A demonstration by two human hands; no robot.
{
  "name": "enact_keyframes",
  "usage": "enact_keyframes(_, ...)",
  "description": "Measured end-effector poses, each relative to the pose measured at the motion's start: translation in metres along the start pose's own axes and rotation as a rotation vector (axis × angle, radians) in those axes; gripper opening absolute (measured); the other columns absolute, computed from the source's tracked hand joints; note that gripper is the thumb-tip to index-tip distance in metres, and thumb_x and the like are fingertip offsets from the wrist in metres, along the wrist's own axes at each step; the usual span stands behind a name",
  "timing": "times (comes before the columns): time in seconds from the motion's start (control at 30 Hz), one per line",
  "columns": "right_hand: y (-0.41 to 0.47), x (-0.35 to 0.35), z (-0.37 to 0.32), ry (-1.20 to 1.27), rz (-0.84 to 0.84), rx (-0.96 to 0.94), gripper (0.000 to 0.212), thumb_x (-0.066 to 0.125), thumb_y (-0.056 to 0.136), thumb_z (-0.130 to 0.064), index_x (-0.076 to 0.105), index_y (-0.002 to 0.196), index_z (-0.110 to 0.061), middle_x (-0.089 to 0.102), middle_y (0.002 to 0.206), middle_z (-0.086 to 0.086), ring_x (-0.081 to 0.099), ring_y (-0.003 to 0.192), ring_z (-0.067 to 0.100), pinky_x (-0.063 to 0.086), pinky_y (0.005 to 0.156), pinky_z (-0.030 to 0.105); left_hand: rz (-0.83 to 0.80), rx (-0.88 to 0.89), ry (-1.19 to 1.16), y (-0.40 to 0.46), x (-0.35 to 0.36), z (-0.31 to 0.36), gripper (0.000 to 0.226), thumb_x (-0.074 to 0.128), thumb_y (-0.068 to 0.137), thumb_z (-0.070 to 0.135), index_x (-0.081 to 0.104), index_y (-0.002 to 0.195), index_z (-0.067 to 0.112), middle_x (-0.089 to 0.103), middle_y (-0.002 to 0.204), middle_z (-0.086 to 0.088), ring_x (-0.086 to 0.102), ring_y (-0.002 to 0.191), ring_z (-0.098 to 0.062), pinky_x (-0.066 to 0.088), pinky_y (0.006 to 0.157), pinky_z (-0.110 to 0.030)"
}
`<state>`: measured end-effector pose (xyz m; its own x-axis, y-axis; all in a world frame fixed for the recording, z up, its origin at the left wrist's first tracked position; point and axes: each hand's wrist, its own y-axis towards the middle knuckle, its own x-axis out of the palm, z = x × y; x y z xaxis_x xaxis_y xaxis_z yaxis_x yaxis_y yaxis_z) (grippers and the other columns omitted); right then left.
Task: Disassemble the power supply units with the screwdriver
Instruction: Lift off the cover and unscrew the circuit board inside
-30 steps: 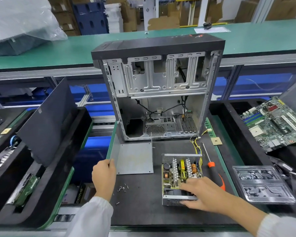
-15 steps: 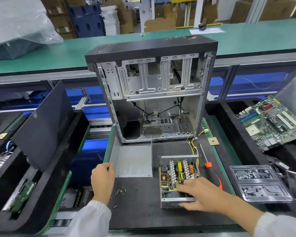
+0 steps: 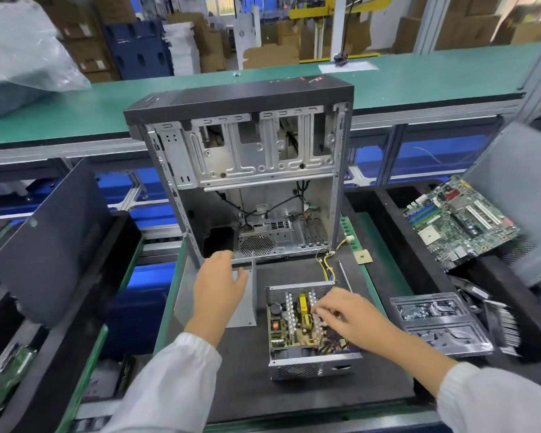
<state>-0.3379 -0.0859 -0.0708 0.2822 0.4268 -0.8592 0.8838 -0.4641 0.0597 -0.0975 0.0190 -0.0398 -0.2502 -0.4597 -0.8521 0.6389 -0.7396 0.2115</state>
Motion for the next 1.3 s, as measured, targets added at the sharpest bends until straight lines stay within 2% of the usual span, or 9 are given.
enact_keyframes(0.13, -0.009, -0.013, 0.033, 0.071, 0.162, 0.157, 0.036, 0.048, 0.099, -0.029, 0.06, 0.072, -0.008, 0.06, 0.072, 0.0, 0.052, 0.077, 0.015, 0.041, 0.076, 0.033, -0.042, -0.012, -0.163, -0.009, 0.02, 0.014, 0.025, 0.061, 0.09, 0.011, 0.064, 0.115, 0.006, 0.064, 0.117, -0.007, 0.058, 0.112, -0.022, 0.039, 0.088, -0.025)
enact_keyframes(0.37, -0.024, -0.004, 0.069, 0.056, 0.107, 0.383, 0.016, 0.058, 0.091, -0.013, 0.063, 0.106, -0.011, 0.059, 0.094, 0.004, 0.052, 0.081, 0.013, 0.034, 0.073, 0.019, -0.11, 0.24, -0.185, -0.034, 0.048, 0.047, 0.008, 0.064, 0.091, 0.018, 0.067, 0.098, 0.019, 0.06, 0.092, 0.008, 0.053, 0.077, -0.003, 0.044, 0.073, -0.019)
enact_keyframes(0.57, -0.017, 0.008, 0.063, -0.064, -0.02, 0.482, 0.034, 0.057, 0.092, -0.039, 0.041, 0.112, -0.017, 0.048, 0.09, -0.002, 0.051, 0.081, 0.017, 0.041, 0.068, 0.032, -0.317, 0.309, -0.115, -0.042, 0.075, 0.068, 0.019, 0.062, 0.093, 0.031, 0.067, 0.11, 0.025, 0.064, 0.104, 0.01, 0.056, 0.1, -0.01, 0.048, 0.09, -0.029)
enact_keyframes(0.67, -0.015, 0.012, 0.059, -0.073, -0.046, 0.51, 0.038, 0.062, 0.088, -0.036, 0.033, 0.104, -0.018, 0.05, 0.083, -0.002, 0.056, 0.074, 0.021, 0.036, 0.055, 0.031, -0.324, 0.329, -0.103, -0.042, 0.083, 0.07, 0.022, 0.063, 0.092, 0.03, 0.067, 0.114, 0.026, 0.064, 0.109, 0.012, 0.055, 0.106, -0.007, 0.046, 0.096, -0.029)
enact_keyframes(0.8, -0.011, 0.016, 0.062, -0.102, -0.03, 0.52, 0.04, 0.058, 0.088, -0.028, 0.031, 0.116, -0.015, 0.052, 0.085, 0.002, 0.059, 0.078, 0.028, 0.037, 0.06, 0.033, -0.369, 0.355, -0.121, -0.045, 0.086, 0.064, 0.022, 0.066, 0.09, 0.029, 0.067, 0.112, 0.029, 0.056, 0.111, 0.014, 0.051, 0.109, -0.006, 0.044, 0.097, -0.03)
enact_keyframes(0.93, -0.008, 0.01, 0.068, 0.342, 0.132, 0.572, 0.036, 0.047, 0.092, -0.012, 0.033, 0.124, -0.021, 0.055, 0.103, 0.004, 0.061, 0.054, 0.024, 0.05, 0.052, 0.029, -0.348, 0.384, -0.194, -0.048, 0.086, 0.058, 0.018, 0.069, 0.088, 0.023, 0.071, 0.105, 0.027, 0.058, 0.108, 0.015, 0.051, 0.107, -0.007, 0.042, 0.097, -0.03)
enact_keyframes(1.0, -0.003, 0.002, 0.066, 0.662, 0.183, 0.615, 0.032, 0.037, 0.094, -0.006, 0.039, 0.122, -0.023, 0.053, 0.093, 0.008, 0.065, 0.051, 0.028, 0.051, 0.047, 0.028, -0.338, 0.483, -0.197, -0.047, 0.086, 0.057, 0.014, 0.069, 0.088, 0.019, 0.074, 0.101, 0.023, 0.064, 0.107, 0.013, 0.052, 0.108, -0.009, 0.038, 0.1, -0.033)
enact_keyframes(1.17, 0.005, -0.021, 0.056, 1.358, 0.173, 0.662, 0.036, 0.028, 0.092, -0.002, 0.062, 0.103, -0.003, 0.058, 0.084, 0.025, 0.068, 0.067, 0.037, 0.056, 0.052, 0.03, -0.529, 0.715, -0.019, -0.041, 0.09, 0.067, 0.028, 0.062, 0.087, 0.052, 0.072, 0.105, 0.033, 0.065, 0.11, 0.02, 0.043, 0.117, 0.0, 0.01, 0.106, -0.028)
enact_keyframes(1.3, -0.004, -0.03, 0.064, 1.494, 0.082, 0.446, 0.037, 0.03, 0.095, -0.005, 0.06, 0.116, -0.002, 0.066, 0.1, 0.031, 0.065, 0.098, 0.044, 0.058, 0.074, 0.035, -0.661, 0.856, 0.16, -0.041, 0.093, 0.076, 0.033, 0.058, 0.088, 0.052, 0.068, 0.116, 0.035, 0.065, 0.114, 0.017, 0.04, 0.117, -0.003, 0.004, 0.106, -0.036)
